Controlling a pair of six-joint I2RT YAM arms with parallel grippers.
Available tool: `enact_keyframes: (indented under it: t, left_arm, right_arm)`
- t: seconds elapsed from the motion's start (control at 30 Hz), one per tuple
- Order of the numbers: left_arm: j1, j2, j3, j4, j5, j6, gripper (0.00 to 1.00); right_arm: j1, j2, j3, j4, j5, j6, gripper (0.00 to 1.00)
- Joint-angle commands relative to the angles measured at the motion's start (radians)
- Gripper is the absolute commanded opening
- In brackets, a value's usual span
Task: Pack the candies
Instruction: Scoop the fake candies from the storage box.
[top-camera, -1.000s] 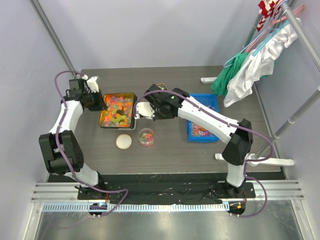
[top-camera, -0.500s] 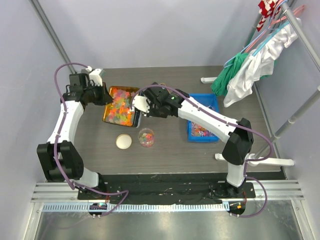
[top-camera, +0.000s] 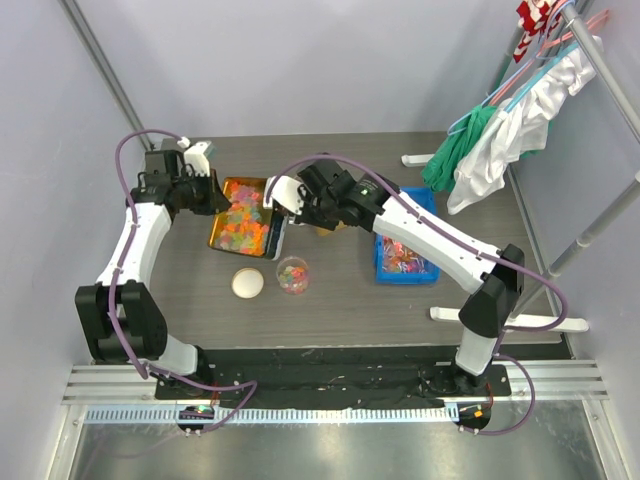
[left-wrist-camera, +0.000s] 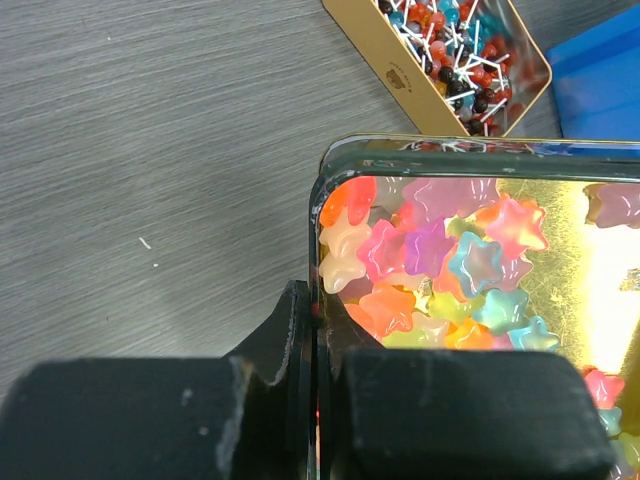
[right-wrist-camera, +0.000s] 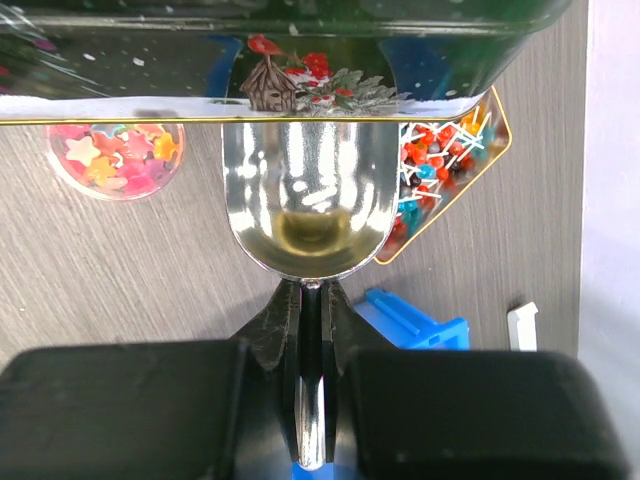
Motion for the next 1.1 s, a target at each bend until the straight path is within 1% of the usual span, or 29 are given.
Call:
enact_keyframes:
  t: [0.0,0.23,0.4,0.43,0.53,0.57,0.63,0.67,0.77,0.8,0.9,0.97,1.07]
  left_arm:
    - [-0.003,0.001,0.0,0.047,0.017,-0.027,0.0]
    - [-0.003,0.002,-0.007,0.047,0.015,-0.024,0.0]
    - [-0.005,0.004,-0.011,0.045,0.013,-0.021,0.0]
    - [-0.005,0.002,-0.014,0.047,0.015,-0.021,0.0]
    - [-0.006,0.002,-0.016,0.048,0.015,-0.021,0.0]
    - [-0.006,0.004,-0.016,0.045,0.013,-0.021,0.0]
    - [-0.006,-0.004,-0.013,0.047,-0.003,-0.02,0.0]
    - [-0.005,-0.007,-0.013,0.045,-0.013,-0.017,0.0]
    - [-0.005,-0.021,-0.01,0.042,-0.049,-0.009,0.0]
    - [-0.006,-0.021,-0.011,0.041,-0.056,-0.008,0.0]
    - [-0.006,-0.024,-0.008,0.042,-0.063,-0.007,0.0]
    - [-0.006,-0.018,-0.008,0.041,-0.051,-0.011,0.0]
    - [-0.008,0.002,-0.002,0.021,0.024,-0.017,0.0]
  right_arm:
    - [0.008,-0.069,0.074,0.051,-0.059,0.034,0.01]
    - [0.034,-0.066,0.094,0.039,-0.059,0.044,0.01]
    - [0.037,-0.061,0.143,0.031,-0.067,0.07,0.01]
    - [0.038,-0.061,0.151,0.034,-0.101,0.076,0.01]
    - [0.037,-0.053,0.163,0.031,-0.102,0.085,0.01]
    - [0.04,-0.049,0.16,0.032,-0.043,0.082,0.01]
    - [0.038,-0.044,0.125,0.051,0.025,0.051,0.01]
    - [0.04,-0.055,0.103,0.06,0.111,0.036,0.01]
    - [0.038,-0.076,0.016,0.12,0.251,-0.022,0.01]
    - [0.037,-0.079,-0.003,0.149,0.339,-0.056,0.01]
    - [0.028,-0.098,-0.041,0.187,0.452,-0.088,0.01]
    - [0.023,-0.107,-0.049,0.204,0.495,-0.116,0.01]
    - [0.017,-0.125,-0.037,0.221,0.53,-0.147,0.01]
